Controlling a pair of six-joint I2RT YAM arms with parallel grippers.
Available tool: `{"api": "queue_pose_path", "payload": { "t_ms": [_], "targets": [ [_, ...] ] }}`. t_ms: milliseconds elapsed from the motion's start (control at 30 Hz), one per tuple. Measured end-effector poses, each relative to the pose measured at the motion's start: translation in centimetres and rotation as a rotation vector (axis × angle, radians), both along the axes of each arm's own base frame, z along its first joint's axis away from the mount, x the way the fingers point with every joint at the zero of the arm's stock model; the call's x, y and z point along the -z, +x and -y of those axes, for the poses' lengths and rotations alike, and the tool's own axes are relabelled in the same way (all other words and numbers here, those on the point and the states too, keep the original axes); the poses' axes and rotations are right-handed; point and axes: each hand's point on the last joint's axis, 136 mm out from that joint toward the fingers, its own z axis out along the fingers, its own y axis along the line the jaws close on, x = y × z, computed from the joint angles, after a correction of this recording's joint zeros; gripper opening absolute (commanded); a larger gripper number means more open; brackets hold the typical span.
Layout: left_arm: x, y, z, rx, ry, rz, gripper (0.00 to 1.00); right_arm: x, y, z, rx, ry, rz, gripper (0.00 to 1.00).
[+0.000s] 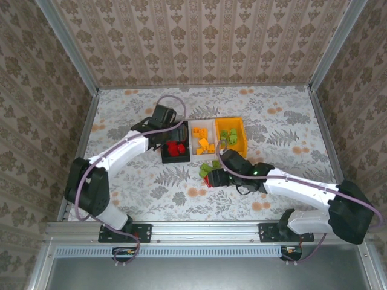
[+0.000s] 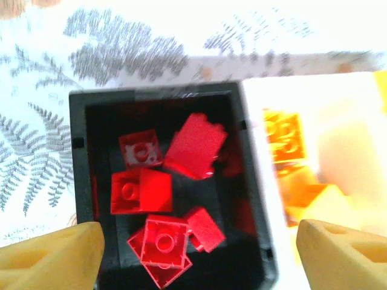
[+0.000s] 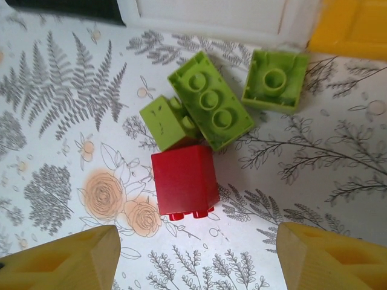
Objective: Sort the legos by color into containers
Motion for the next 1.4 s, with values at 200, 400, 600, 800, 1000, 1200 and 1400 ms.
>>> {"api": "queue_pose_path", "payload": {
  "t_ms": [200, 400, 600, 800, 1000, 1200, 1400],
  "targets": [
    [-8.4, -4.8, 1.2, 0.085, -0.154, 0.193, 1.00, 2.4, -0.1, -1.8, -0.055, -0.068, -0.031, 0.69],
    [-5.0, -9.2, -1.0, 0.071, -0.177, 0.156, 1.00, 4.2, 0.5, -3.1, -0.066, -0.115, -0.048, 0.66],
    [0.0, -12.2, -4.1, -0.001, -0.155, 0.082, 1.00, 5.5, 1.0, -3.6, -0.072, -0.149, -0.060, 0.55],
    [1.6, -13.3, -6.2, -0.068, -0.156, 0.079, 1.00, 5.7, 1.2, -3.6, -0.076, -0.160, -0.058, 0.32],
    [3.5, -14.3, -7.7, -0.111, -0.136, 0.064, 1.00, 3.7, 0.4, -4.8, -0.141, -0.088, -0.055, 0.27],
    [5.3, -15.3, -8.6, -0.136, -0.142, 0.039, 1.00, -4.5, 2.6, -8.7, -0.191, 0.057, 0.067, 0.28],
    [6.9, -16.0, -8.7, -0.141, -0.147, -0.010, 1.00, -10.4, 9.4, -14.0, -0.151, 0.151, 0.174, 0.30]
  ]
}}
